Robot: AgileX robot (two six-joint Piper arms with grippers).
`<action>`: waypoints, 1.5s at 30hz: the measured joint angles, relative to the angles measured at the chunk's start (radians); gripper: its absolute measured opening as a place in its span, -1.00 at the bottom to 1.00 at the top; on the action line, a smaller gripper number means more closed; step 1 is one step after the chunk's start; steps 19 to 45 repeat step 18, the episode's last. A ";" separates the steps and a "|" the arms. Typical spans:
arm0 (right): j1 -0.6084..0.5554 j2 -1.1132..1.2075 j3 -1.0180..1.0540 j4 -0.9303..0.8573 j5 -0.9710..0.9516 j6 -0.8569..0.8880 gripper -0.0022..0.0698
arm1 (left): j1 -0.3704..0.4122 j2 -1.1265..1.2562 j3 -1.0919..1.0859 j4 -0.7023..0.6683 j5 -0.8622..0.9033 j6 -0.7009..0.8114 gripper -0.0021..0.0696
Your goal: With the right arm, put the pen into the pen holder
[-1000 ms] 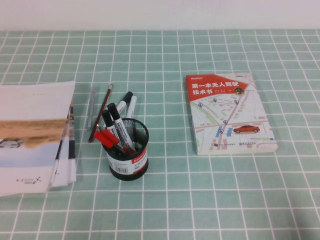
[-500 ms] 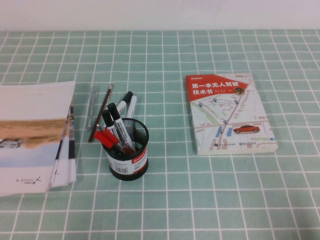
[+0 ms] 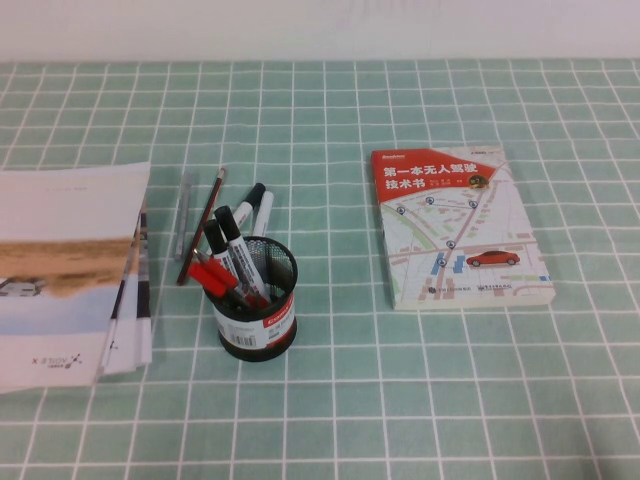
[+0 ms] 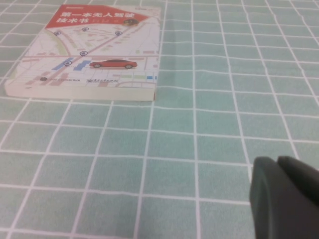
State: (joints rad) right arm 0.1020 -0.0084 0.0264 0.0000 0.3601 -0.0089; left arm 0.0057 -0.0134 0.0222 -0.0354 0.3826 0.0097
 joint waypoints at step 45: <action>0.000 0.000 0.000 0.017 0.002 -0.005 -0.99 | 0.000 0.000 0.000 0.000 0.000 0.000 -0.95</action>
